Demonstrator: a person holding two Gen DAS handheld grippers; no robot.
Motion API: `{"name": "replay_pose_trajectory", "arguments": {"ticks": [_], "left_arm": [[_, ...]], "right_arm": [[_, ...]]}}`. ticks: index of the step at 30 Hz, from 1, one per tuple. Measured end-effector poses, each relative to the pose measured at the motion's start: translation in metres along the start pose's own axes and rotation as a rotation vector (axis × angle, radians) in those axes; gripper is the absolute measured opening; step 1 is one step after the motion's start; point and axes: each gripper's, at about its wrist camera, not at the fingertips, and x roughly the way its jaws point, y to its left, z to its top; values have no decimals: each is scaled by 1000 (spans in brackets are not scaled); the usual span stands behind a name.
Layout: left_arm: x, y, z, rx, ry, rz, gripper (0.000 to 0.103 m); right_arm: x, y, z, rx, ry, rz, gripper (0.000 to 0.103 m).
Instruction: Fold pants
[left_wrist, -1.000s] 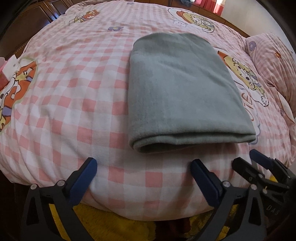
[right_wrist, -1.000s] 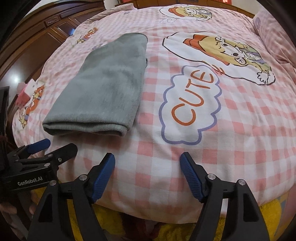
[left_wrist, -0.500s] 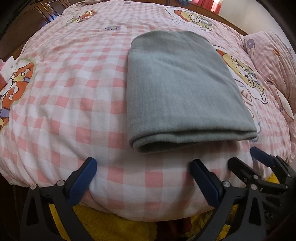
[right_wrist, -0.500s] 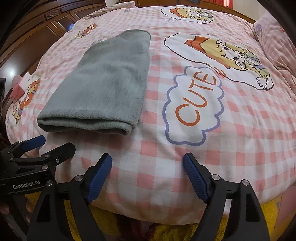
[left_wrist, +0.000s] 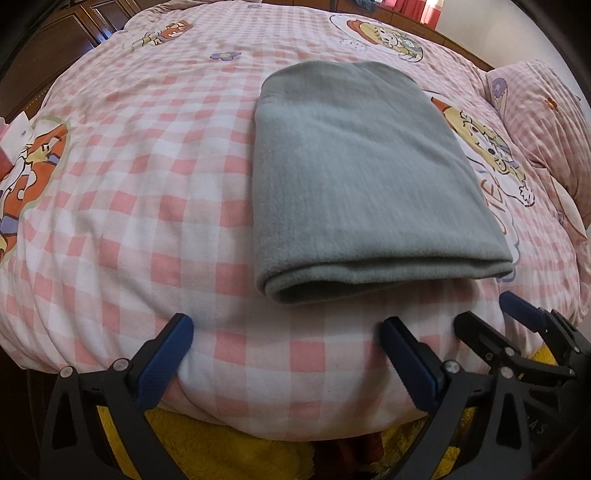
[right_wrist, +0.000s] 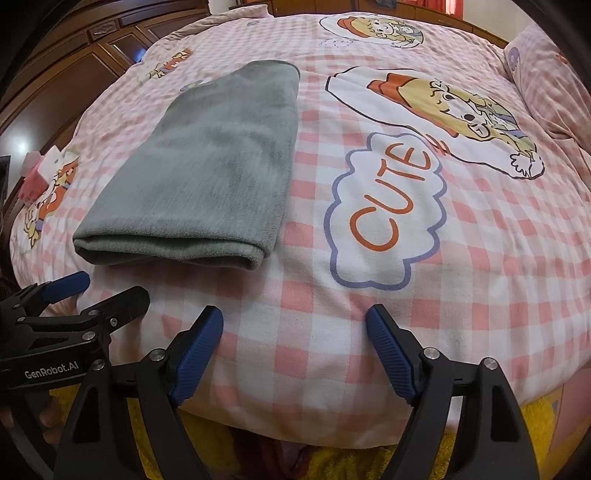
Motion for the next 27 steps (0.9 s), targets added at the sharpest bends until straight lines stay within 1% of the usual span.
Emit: {"name": "replay_pose_trajectory", "arguments": {"ticks": [27], "left_arm": [[0,0,0,0,-1,0,103]], "right_arm": [[0,0,0,0,-1,0,82]]}}
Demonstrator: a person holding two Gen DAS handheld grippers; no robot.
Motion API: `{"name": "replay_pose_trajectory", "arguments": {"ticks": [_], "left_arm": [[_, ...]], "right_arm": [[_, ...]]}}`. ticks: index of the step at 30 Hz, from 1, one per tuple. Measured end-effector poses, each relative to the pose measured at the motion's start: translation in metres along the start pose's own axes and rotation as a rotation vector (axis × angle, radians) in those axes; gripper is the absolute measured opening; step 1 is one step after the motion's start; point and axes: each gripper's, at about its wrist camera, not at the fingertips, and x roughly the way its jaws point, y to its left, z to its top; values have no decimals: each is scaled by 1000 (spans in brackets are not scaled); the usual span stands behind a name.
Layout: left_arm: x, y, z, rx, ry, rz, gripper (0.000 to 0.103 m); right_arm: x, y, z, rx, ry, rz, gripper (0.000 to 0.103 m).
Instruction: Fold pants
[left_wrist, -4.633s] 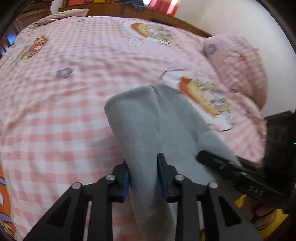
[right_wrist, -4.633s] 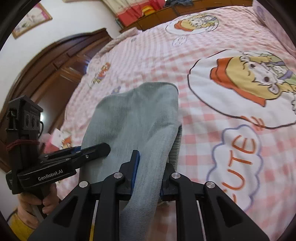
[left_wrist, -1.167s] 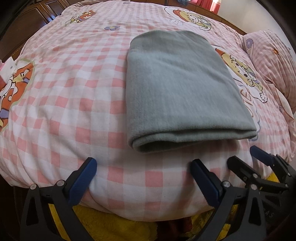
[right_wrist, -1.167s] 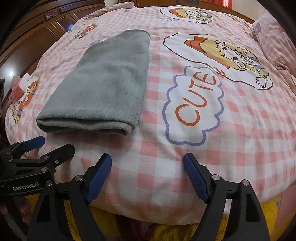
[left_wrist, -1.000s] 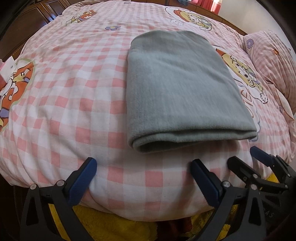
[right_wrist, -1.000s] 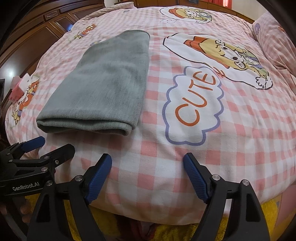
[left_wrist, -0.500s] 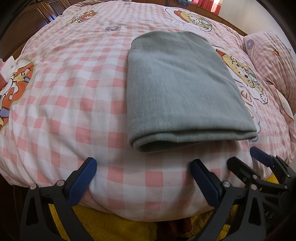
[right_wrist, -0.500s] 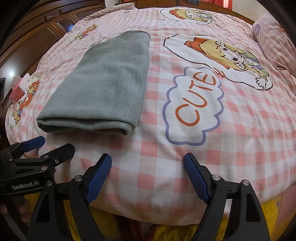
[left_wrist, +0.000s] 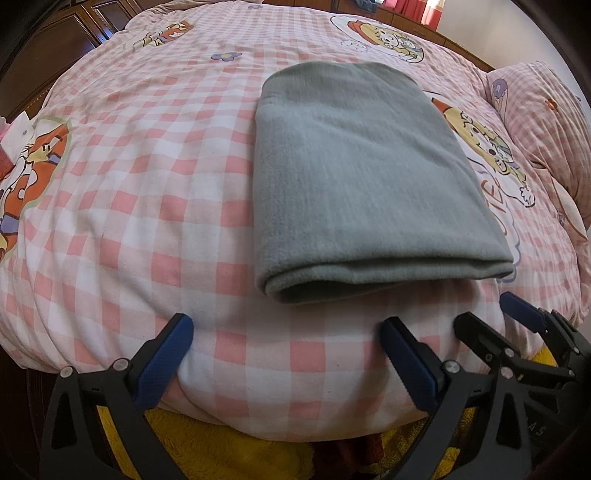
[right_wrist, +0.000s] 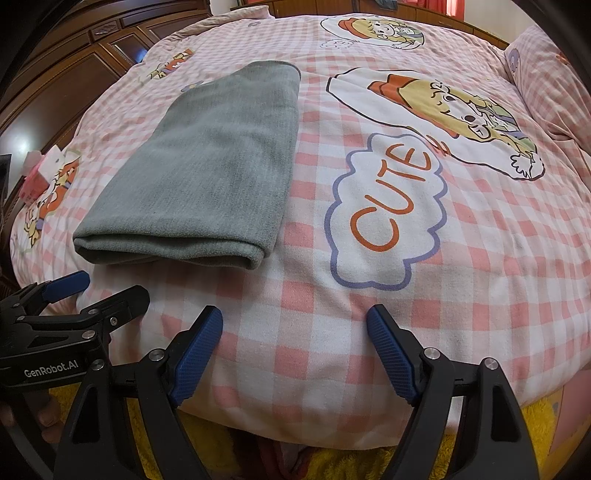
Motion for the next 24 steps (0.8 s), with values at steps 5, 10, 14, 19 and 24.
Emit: {"name": "replay_pose_trajectory", "arguments": {"ticks": [5,10,14,19,24], "left_arm": [[0,1,0,0,0,2,103],[1,1,0,1,1,9,103],[2,0,0,1,1,10,103],[3,1,1,1,1,13,103],[3,0,0,1,0,12,103]], "right_arm": [[0,0,0,0,-1,0,82],[0,0,0,0,-1,-1,83],[0,1,0,1,-2,-1,83],[0,1,0,-2,-2,-2,83],[0,1,0,-1,-3,-2,83]]}}
